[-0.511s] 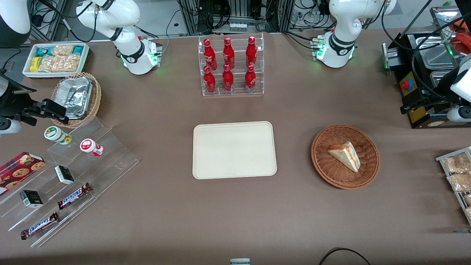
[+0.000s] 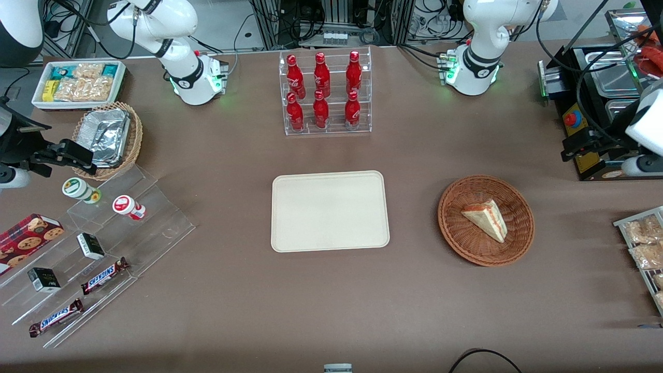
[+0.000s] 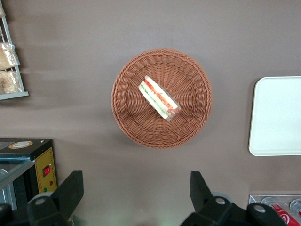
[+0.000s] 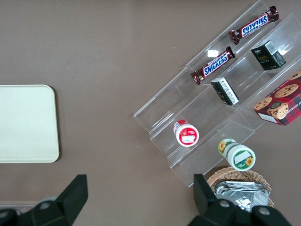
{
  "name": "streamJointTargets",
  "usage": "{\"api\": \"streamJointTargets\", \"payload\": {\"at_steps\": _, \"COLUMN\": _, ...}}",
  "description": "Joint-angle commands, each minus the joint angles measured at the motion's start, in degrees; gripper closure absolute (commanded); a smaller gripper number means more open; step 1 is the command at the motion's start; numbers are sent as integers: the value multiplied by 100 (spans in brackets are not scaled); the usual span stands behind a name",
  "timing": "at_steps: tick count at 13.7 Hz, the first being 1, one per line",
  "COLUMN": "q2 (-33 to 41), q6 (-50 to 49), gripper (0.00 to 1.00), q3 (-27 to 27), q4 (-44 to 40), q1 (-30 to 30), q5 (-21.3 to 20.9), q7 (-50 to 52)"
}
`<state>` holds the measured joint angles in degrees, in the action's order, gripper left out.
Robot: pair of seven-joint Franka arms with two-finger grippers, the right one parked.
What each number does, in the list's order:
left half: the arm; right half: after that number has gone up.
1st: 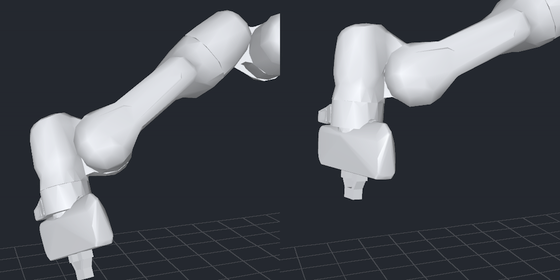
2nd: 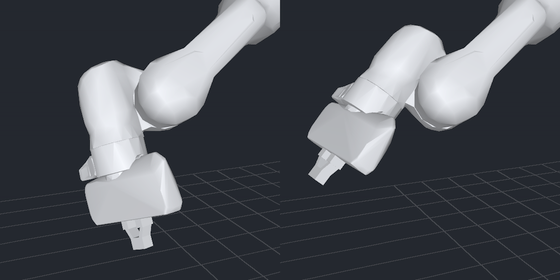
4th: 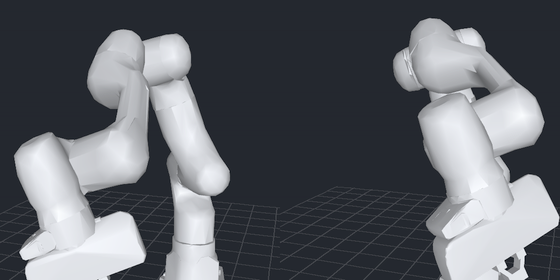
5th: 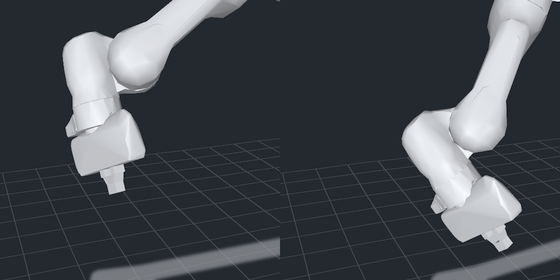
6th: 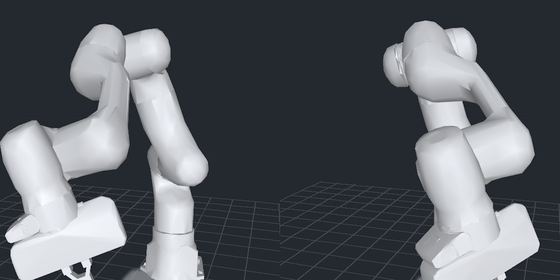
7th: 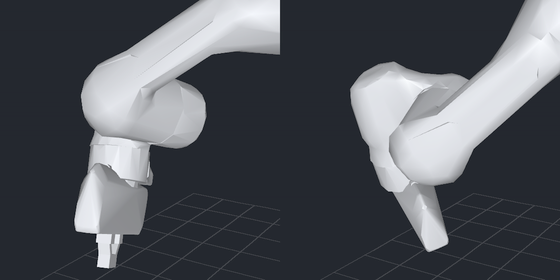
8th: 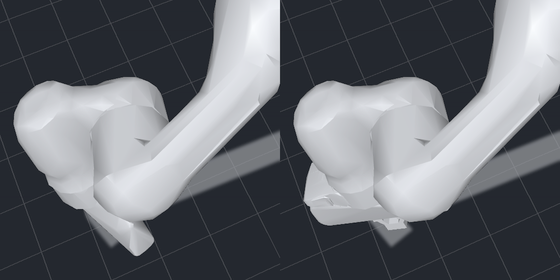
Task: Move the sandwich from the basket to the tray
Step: 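Move the left gripper over the sandwich in the wicker basket, then lower the left gripper and close it on the wrapped sandwich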
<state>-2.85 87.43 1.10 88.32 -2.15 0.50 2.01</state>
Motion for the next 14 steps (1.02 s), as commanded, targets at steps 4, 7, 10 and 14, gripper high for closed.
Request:
{"api": "streamJointTargets", "payload": {"at_steps": 4, "q2": 127, "q6": 1616, "gripper": 0, "q3": -102, "q4": 1581, "q1": -57, "q5": -129, "q7": 404}}
{"api": "streamJointTargets", "payload": {"at_steps": 7, "q2": 65, "q6": 2888, "gripper": 0, "q3": -198, "q4": 2441, "q1": -57, "q5": -129, "q7": 1175}}
{"api": "streamJointTargets", "payload": {"at_steps": 10, "q2": 65, "q6": 4480, "gripper": 0, "q3": -304, "q4": 3505, "q1": -110, "q5": -129, "q7": 2415}}
{"api": "streamJointTargets", "payload": {"at_steps": 14, "q2": -198, "q6": 5056, "gripper": 0, "q3": -321, "q4": 3877, "q1": -277, "q5": -138, "q7": 3568}}
